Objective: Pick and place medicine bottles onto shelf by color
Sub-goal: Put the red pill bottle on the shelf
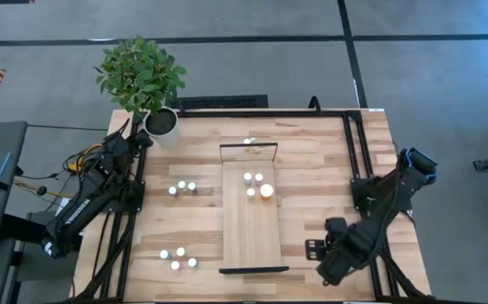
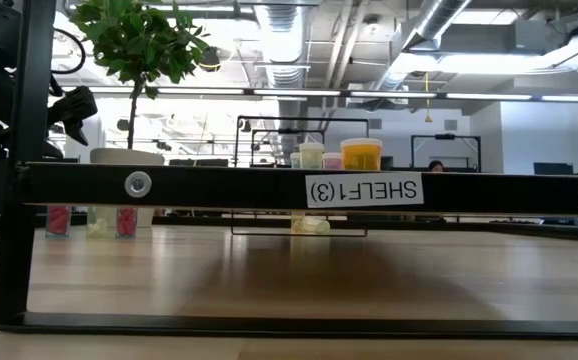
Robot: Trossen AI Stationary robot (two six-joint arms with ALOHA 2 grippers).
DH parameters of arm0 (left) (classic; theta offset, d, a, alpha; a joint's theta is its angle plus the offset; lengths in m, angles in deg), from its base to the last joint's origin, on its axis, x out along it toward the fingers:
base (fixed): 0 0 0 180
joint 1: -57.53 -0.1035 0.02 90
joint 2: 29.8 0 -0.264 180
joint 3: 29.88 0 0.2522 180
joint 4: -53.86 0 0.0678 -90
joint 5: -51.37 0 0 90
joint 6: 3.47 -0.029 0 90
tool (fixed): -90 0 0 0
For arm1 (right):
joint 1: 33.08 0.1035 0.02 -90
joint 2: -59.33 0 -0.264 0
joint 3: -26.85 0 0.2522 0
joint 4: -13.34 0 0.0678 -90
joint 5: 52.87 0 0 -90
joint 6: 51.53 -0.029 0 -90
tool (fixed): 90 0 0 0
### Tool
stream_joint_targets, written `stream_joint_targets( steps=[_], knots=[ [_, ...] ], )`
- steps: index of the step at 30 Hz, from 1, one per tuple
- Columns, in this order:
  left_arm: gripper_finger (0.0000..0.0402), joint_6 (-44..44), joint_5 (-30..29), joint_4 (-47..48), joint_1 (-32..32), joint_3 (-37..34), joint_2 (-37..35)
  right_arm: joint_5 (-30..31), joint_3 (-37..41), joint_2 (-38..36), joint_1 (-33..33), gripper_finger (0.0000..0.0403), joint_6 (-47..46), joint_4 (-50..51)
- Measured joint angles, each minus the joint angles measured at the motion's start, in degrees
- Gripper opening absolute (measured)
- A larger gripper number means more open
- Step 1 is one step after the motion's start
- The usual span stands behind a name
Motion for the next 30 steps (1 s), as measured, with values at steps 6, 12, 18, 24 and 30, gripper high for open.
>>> stream_joint_targets(
  steps=[6, 12, 18, 24, 30],
  knots=[
    [0.0210, -0.01, 0.02, 0.00, 0.02, 0.00, 0.00, -1.90, 4.78, 0.02, 0.62, 0.0271, 1.46, -7.69],
    [0.0210, -0.01, 0.02, 0.00, 0.02, -0.01, 0.00, -2.29, 9.72, 0.13, 0.72, 0.0271, 3.58, -15.21],
    [0.0210, -0.01, 0.02, 0.00, 0.01, -0.01, 0.00, -4.00, 13.79, 0.28, 0.60, 0.0271, 3.64, -21.68],
    [0.0210, 0.00, 0.04, 0.00, 0.01, 0.00, 0.00, -5.49, 17.38, 1.19, 0.62, 0.0271, 3.75, -27.67],
    [0.0210, -0.01, 0.04, 0.00, 0.02, 0.00, 0.01, -7.39, 19.62, 1.38, 0.42, 0.0271, 5.02, -30.81]
  ],
)
